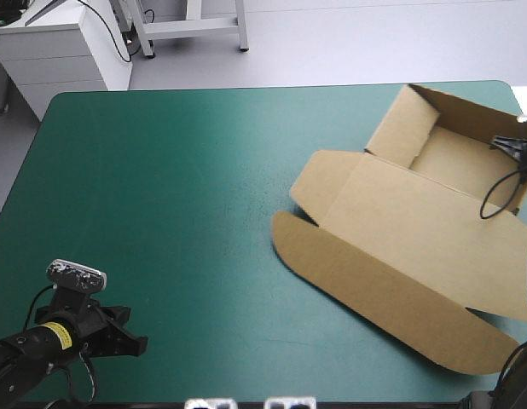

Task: Fold the box

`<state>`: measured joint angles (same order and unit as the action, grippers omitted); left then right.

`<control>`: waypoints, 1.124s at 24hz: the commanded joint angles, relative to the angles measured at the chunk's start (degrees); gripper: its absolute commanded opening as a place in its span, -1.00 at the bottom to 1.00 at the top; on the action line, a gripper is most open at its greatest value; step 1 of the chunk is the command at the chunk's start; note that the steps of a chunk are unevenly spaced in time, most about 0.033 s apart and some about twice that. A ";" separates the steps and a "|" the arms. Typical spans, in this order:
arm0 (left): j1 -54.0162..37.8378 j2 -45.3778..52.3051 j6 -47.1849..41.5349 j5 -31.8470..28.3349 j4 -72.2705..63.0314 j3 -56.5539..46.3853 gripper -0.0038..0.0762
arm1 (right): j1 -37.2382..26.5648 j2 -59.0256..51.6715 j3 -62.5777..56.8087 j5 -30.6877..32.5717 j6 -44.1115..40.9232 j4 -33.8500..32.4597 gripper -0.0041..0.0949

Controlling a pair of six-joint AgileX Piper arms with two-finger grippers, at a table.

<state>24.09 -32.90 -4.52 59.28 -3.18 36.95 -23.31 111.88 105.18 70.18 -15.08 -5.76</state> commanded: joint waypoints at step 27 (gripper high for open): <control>0.18 -0.29 3.43 -3.20 4.25 1.57 -0.92 | -9.47 -26.21 -6.48 1.47 18.07 22.04 -0.06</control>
<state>24.09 -32.90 -1.05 58.82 -1.36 36.95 -33.66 94.37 100.59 71.05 0.00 11.12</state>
